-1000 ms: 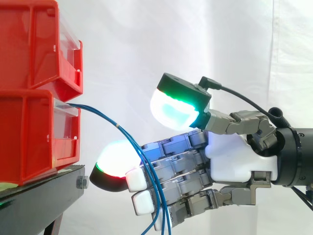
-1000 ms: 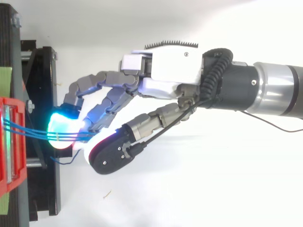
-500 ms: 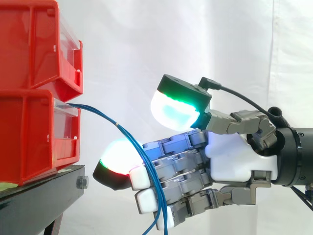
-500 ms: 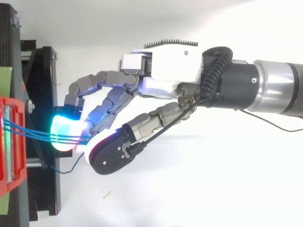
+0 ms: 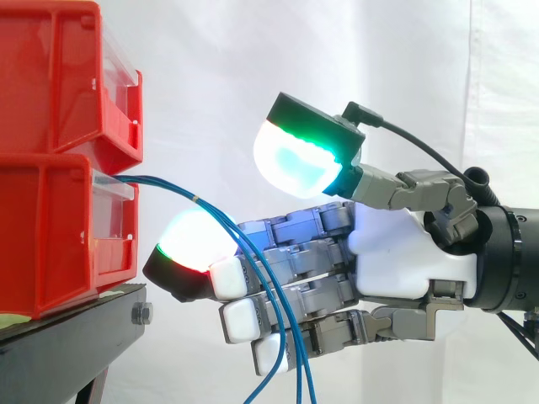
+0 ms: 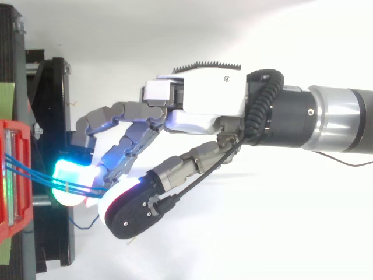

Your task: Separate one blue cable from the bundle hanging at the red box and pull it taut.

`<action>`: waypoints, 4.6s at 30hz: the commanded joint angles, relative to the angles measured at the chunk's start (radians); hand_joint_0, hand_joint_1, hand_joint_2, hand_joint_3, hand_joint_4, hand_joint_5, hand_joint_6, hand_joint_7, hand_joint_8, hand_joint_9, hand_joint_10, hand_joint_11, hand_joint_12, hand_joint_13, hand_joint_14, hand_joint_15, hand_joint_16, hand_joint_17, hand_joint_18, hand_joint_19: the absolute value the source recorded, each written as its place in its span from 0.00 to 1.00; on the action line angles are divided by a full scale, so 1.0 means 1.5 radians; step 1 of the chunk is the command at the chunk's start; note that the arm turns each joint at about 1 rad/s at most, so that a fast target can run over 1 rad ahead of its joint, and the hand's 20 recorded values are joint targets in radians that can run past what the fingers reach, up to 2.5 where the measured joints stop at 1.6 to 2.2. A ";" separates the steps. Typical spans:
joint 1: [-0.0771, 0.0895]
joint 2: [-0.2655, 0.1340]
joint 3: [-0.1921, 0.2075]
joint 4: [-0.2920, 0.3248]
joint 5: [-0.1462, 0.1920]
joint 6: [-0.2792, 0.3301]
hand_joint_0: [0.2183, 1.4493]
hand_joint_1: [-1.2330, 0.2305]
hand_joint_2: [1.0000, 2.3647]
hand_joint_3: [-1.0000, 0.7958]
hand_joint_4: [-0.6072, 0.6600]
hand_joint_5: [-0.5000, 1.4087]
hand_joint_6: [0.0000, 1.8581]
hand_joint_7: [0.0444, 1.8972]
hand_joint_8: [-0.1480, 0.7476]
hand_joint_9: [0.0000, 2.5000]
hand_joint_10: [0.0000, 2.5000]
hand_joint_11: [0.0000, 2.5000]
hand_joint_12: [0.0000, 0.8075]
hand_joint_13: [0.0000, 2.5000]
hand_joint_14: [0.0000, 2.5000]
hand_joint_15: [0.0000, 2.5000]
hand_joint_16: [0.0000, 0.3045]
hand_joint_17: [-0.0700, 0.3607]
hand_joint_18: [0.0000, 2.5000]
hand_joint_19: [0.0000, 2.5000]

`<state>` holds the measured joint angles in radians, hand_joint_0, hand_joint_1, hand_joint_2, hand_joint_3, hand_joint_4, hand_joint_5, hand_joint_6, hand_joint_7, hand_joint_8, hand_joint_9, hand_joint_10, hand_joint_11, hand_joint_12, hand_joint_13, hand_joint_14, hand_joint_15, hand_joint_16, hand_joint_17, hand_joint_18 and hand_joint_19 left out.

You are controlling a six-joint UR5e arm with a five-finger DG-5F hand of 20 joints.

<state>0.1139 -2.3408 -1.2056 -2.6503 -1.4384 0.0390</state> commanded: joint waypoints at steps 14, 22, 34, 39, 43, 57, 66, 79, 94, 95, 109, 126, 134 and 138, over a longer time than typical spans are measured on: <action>0.000 0.000 0.000 0.002 -0.002 0.001 0.39 0.36 0.01 0.45 0.66 0.20 0.27 0.60 0.50 0.36 0.00 0.19 0.42 0.37 0.01 0.17 0.13 0.37 0.31 0.21; -0.001 0.000 0.000 0.000 -0.002 0.001 0.38 0.34 0.01 0.45 0.64 0.20 0.27 0.65 0.51 0.37 0.01 0.21 0.43 0.38 0.01 0.18 0.13 0.37 0.32 0.21; -0.002 0.001 0.000 -0.001 -0.003 0.001 0.33 0.37 0.01 0.34 0.63 0.19 0.33 0.61 0.52 0.39 0.01 0.23 0.43 0.40 0.01 0.19 0.13 0.37 0.34 0.22; -0.005 0.005 0.000 -0.003 -0.027 0.001 0.32 0.40 0.00 0.32 0.63 0.19 0.36 0.59 0.53 0.40 0.01 0.24 0.43 0.40 0.01 0.19 0.13 0.37 0.34 0.23; -0.007 0.008 0.000 -0.009 -0.030 -0.002 0.31 0.43 0.00 0.30 0.63 0.20 0.36 0.59 0.53 0.40 0.01 0.23 0.44 0.40 0.01 0.19 0.13 0.37 0.35 0.23; -0.018 0.026 0.000 -0.045 -0.030 -0.024 0.37 0.34 0.01 0.47 0.65 0.16 0.41 0.50 0.53 0.37 0.01 0.24 0.46 0.41 0.01 0.20 0.14 0.39 0.36 0.22; -0.023 0.036 0.000 -0.071 -0.030 -0.043 0.37 0.32 0.01 0.43 0.64 0.15 0.43 0.50 0.52 0.35 0.01 0.26 0.44 0.41 0.01 0.21 0.14 0.38 0.36 0.23; -0.023 0.035 0.000 -0.071 -0.029 -0.045 0.31 0.36 0.00 0.30 0.63 0.15 0.45 0.48 0.54 0.38 0.01 0.26 0.45 0.42 0.01 0.21 0.14 0.39 0.37 0.23; -0.017 0.035 0.000 -0.068 -0.026 -0.033 0.39 0.26 0.01 0.45 0.59 0.15 0.48 0.53 0.53 0.39 0.01 0.33 0.45 0.44 0.01 0.23 0.14 0.39 0.40 0.24; -0.017 0.035 0.000 -0.068 -0.026 -0.033 0.39 0.26 0.01 0.44 0.59 0.15 0.48 0.53 0.53 0.38 0.01 0.33 0.45 0.44 0.01 0.23 0.14 0.39 0.40 0.24; -0.016 0.034 -0.001 -0.068 -0.027 -0.030 0.41 0.24 0.00 0.28 0.61 0.15 0.49 0.52 0.54 0.41 0.01 0.35 0.44 0.44 0.01 0.23 0.14 0.38 0.40 0.23; -0.016 0.035 -0.001 -0.068 -0.026 -0.030 0.45 0.25 0.00 0.28 0.59 0.15 0.47 0.53 0.54 0.42 0.01 0.35 0.44 0.44 0.01 0.23 0.13 0.38 0.41 0.22; -0.014 0.034 -0.001 -0.064 -0.024 -0.030 0.37 0.29 0.00 0.28 0.61 0.16 0.47 0.51 0.54 0.42 0.01 0.34 0.45 0.44 0.01 0.23 0.13 0.37 0.41 0.23; -0.014 0.034 -0.001 -0.064 -0.025 -0.029 0.35 0.35 0.00 0.28 0.60 0.16 0.45 0.52 0.54 0.42 0.01 0.34 0.46 0.44 0.01 0.23 0.13 0.37 0.40 0.24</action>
<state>0.0933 -2.2899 -1.2070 -2.7460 -1.4752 -0.0049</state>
